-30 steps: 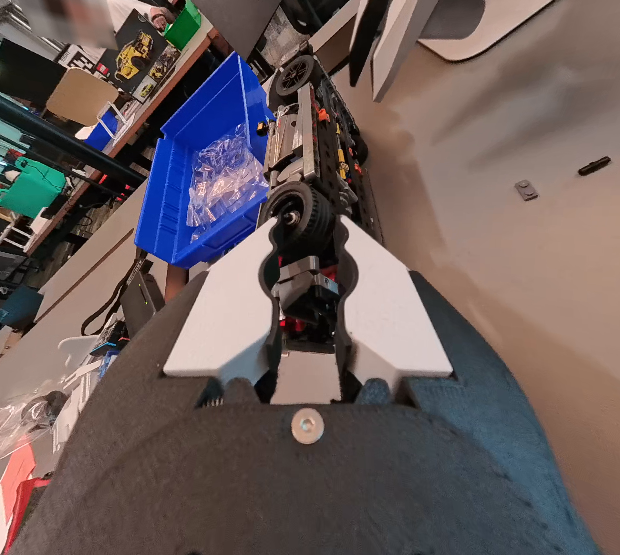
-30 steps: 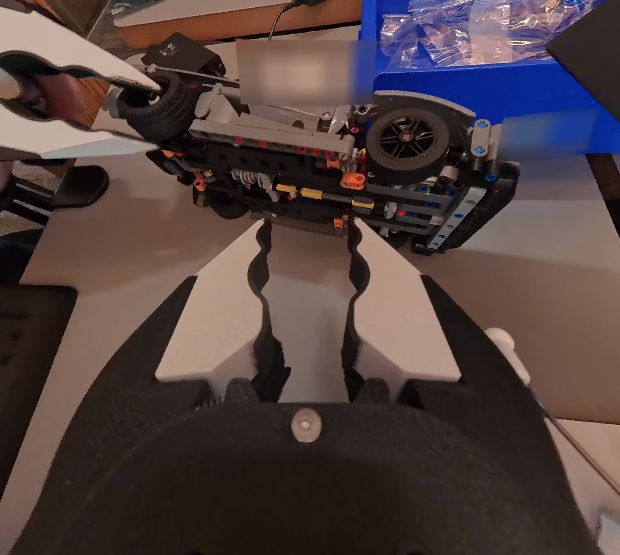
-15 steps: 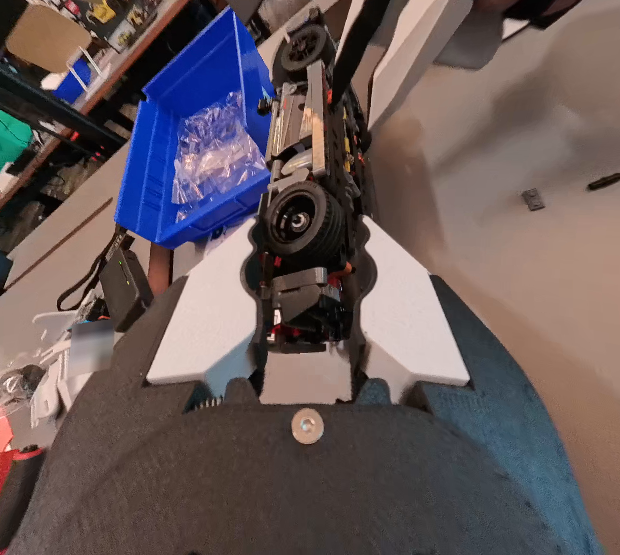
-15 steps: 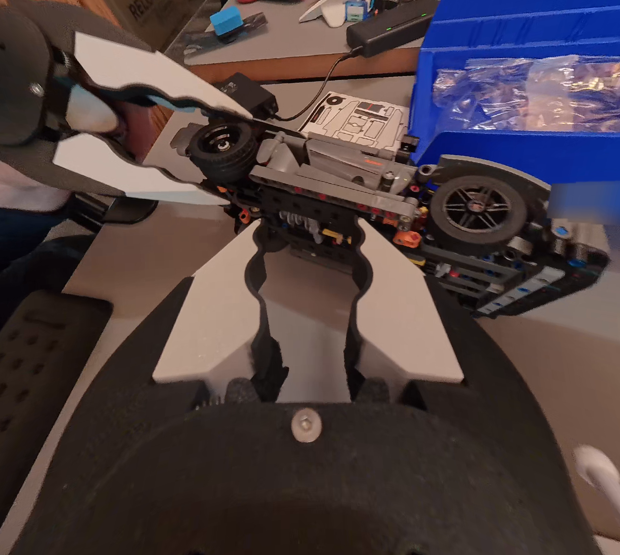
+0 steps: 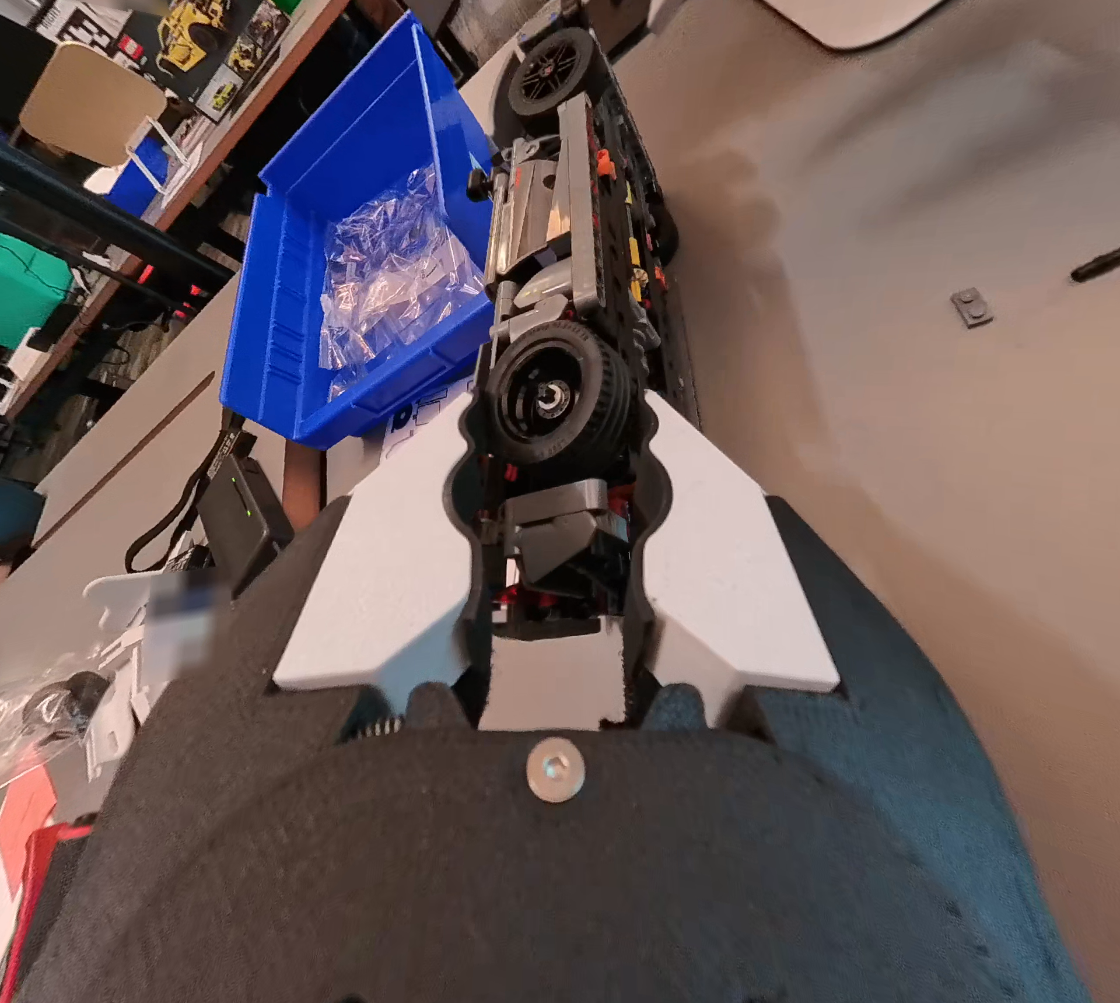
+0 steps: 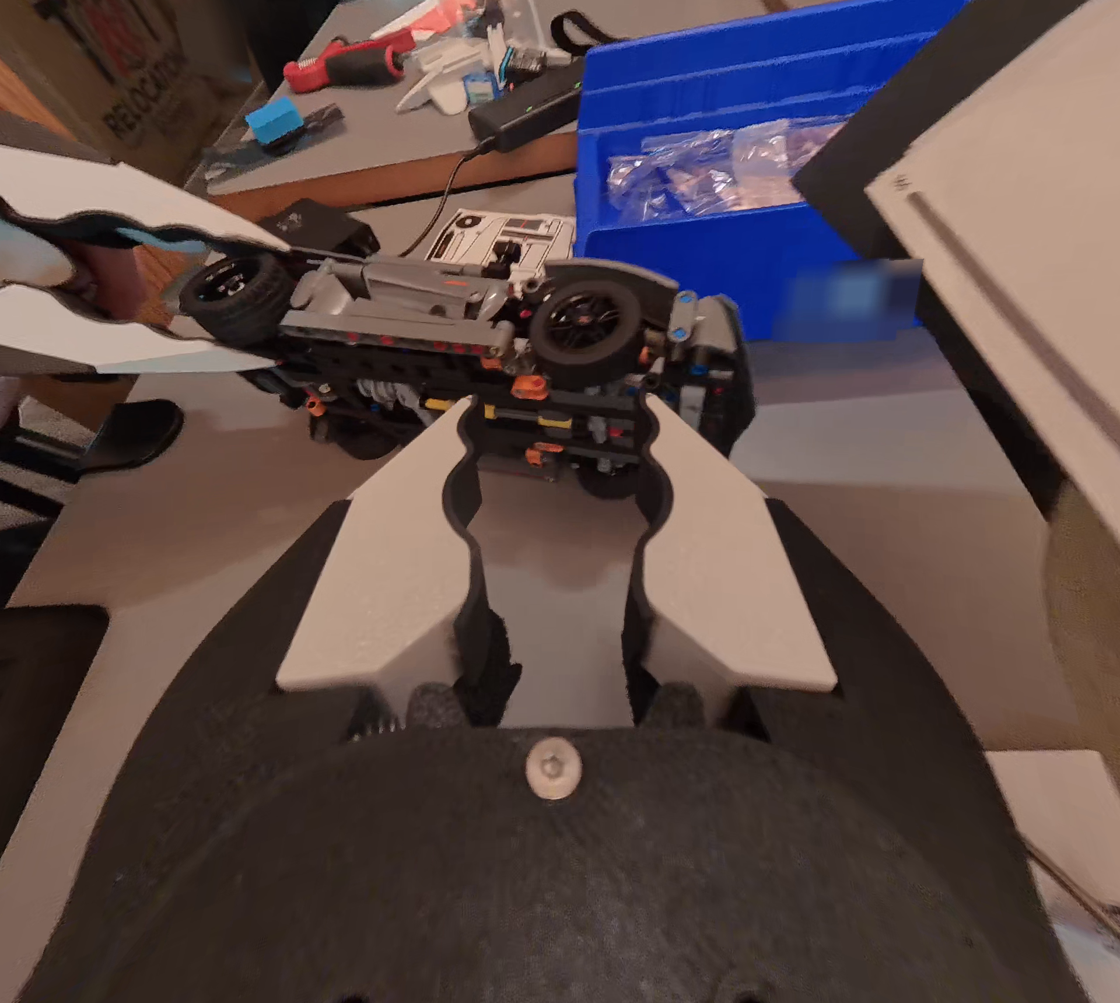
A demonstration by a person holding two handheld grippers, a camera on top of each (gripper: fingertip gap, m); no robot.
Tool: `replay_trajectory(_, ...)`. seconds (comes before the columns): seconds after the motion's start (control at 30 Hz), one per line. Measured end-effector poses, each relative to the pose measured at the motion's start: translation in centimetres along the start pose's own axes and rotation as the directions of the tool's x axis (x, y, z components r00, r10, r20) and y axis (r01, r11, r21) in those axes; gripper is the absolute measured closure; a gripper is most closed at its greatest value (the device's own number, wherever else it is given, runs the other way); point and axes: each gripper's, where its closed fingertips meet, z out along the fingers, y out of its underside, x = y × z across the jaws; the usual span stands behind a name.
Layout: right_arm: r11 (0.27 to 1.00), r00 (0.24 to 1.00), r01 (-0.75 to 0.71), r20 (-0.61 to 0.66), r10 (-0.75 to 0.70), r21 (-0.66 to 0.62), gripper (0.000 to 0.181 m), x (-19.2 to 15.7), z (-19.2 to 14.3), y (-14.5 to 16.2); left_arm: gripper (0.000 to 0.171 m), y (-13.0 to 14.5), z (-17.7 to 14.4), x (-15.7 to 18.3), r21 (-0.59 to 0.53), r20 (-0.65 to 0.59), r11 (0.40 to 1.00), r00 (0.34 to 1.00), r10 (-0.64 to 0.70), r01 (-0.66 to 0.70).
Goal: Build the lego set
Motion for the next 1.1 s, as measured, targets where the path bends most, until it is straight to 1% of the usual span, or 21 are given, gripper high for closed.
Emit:
replay_trajectory(0.1, 0.999, 1.0, 0.004, -0.016, -0.003, 0.039, 0.127, 0.3, -0.2, -0.6, 0.126, 0.3, -0.6, 0.1, 0.014, -0.013, 1.0, 1.0, -0.005, 0.005)
replay_trajectory(0.2, 1.0, 1.0, 0.003, -0.019, -0.003, 0.016, 0.121, 0.2, 0.2, -0.3, 0.126, 0.6, -1.3, 0.2, 0.023, -0.002, 1.0, 1.0, 0.017, -0.017)
replay_trajectory(0.3, 1.0, 1.0, -0.013, -0.021, 0.014, 0.021, 0.12, 0.2, 0.4, -0.3, 0.126, 0.4, -1.8, 0.7, 0.03, 0.019, 0.997, 0.997, 0.077, -0.077)
replay_trajectory(0.33, 0.999, 0.999, -0.03, -0.012, 0.03, 0.014, 0.121, 0.1, 0.5, -0.2, 0.126, 0.4, -1.9, 0.8, 0.031, 0.023, 0.996, 0.996, 0.081, -0.081)
replay_trajectory(0.37, 0.999, 0.999, -0.042, 0.004, 0.042, -0.011, 0.13, 0.0, 0.4, 0.2, 0.126, 0.4, -2.0, 0.9, 0.032, 0.028, 0.996, 0.996, 0.087, -0.088)
replay_trajectory(0.43, 0.997, 0.998, -0.049, 0.022, 0.051, -0.058, 0.133, -0.2, -0.1, 0.8, 0.126, 0.5, -2.2, 0.9, 0.029, 0.038, 0.996, 0.996, 0.087, -0.088)
replay_trajectory(0.53, 0.996, 0.997, -0.069, 0.03, 0.07, -0.047, 0.125, -0.3, -0.9, 0.8, 0.126, 0.4, -2.4, 1.1, 0.034, 0.067, 0.993, 0.991, 0.113, -0.116)
replay_trajectory(0.6, 0.995, 0.995, -0.094, 0.038, 0.095, -0.025, 0.119, -0.5, -0.9, 0.5, 0.126, 0.1, -2.6, 1.6, 0.036, 0.086, 0.989, 0.986, 0.141, -0.145)
replay_trajectory(0.67, 0.995, 0.995, -0.096, 0.024, 0.097, -0.041, 0.111, -0.6, -0.5, 0.9, 0.126, -0.1, -2.8, 2.0, 0.032, 0.104, 0.983, 0.978, 0.179, -0.183)
replay_trajectory(0.73, 0.994, 0.995, -0.098, -0.014, 0.097, -0.049, 0.11, -0.3, -0.3, 1.1, 0.126, -0.3, -2.9, 2.4, 0.024, 0.125, 0.976, 0.97, 0.21, -0.215)
replay_trajectory(0.87, 0.988, 0.989, -0.147, -0.031, 0.145, -0.055, 0.11, 0.0, -0.2, 1.8, 0.126, -0.5, -3.2, 3.1, 0.007, 0.161, 0.962, 0.949, 0.269, -0.274)
replay_trajectory(0.97, 0.965, 0.962, -0.26, 0.078, 0.261, -0.027, 0.096, -0.9, -0.2, 2.2, 0.126, -0.7, -3.5, 3.8, -0.004, 0.189, 0.948, 0.931, 0.312, -0.317)
replay_trajectory(1.03, 0.956, 0.951, -0.293, 0.111, 0.29, 0.015, 0.094, -0.9, -0.4, 2.0, 0.126, -0.8, -3.6, 4.2, -0.015, 0.211, 0.937, 0.915, 0.344, -0.349)
replay_trajectory(1.1, 0.942, 0.935, -0.335, 0.128, 0.33, 0.017, 0.095, -1.0, -0.3, 2.1, 0.125, -0.9, -3.8, 4.6, -0.019, 0.224, 0.925, 0.9, 0.374, -0.38)
